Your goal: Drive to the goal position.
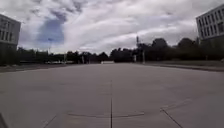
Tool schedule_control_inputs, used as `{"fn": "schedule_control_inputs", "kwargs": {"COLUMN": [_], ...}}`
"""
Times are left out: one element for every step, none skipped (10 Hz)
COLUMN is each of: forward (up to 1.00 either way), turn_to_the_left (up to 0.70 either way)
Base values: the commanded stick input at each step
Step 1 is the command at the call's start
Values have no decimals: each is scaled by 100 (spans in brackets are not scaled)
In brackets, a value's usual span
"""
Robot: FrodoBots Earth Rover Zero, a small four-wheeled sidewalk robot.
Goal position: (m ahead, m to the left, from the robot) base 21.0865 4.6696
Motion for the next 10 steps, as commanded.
{"fn": "schedule_control_inputs", "kwargs": {"forward": [70, 70, 70, 70, 70, 70, 70, 70, 70, 70], "turn_to_the_left": [1, 1, 1, 1, 1, 1, 1, 1, 1, 1]}}
